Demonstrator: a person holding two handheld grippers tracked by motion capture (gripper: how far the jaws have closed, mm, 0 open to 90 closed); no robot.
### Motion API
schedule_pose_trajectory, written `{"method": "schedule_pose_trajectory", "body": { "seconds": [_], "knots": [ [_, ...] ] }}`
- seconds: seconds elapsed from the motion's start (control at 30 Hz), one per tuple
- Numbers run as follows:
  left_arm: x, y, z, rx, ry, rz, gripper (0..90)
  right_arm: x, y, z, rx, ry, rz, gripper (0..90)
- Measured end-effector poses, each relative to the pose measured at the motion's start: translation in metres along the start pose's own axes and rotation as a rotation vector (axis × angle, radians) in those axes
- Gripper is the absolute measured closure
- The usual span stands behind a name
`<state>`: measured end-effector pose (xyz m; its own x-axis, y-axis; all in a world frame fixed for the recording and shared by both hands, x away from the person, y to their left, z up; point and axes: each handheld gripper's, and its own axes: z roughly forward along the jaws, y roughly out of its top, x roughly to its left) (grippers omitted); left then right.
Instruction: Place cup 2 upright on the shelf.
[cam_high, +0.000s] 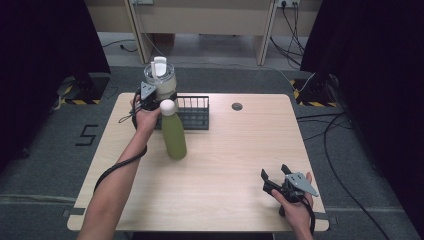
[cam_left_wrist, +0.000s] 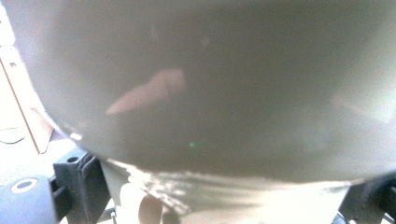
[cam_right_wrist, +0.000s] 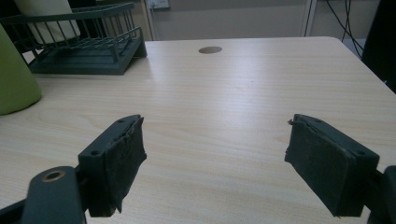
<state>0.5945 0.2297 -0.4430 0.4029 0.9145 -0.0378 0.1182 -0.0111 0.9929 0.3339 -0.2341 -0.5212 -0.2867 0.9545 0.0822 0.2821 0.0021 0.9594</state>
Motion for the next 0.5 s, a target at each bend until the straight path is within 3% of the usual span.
{"method": "schedule_pose_trajectory", "body": {
  "seconds": [0.5],
  "knots": [
    [0.0013, -0.0042, 0.0026, 0.013, 0.004, -0.003, 9.3, 0.0012, 0.0002, 0.0006, -0.002, 0.005, 0.000, 18.8]
  ]
}}
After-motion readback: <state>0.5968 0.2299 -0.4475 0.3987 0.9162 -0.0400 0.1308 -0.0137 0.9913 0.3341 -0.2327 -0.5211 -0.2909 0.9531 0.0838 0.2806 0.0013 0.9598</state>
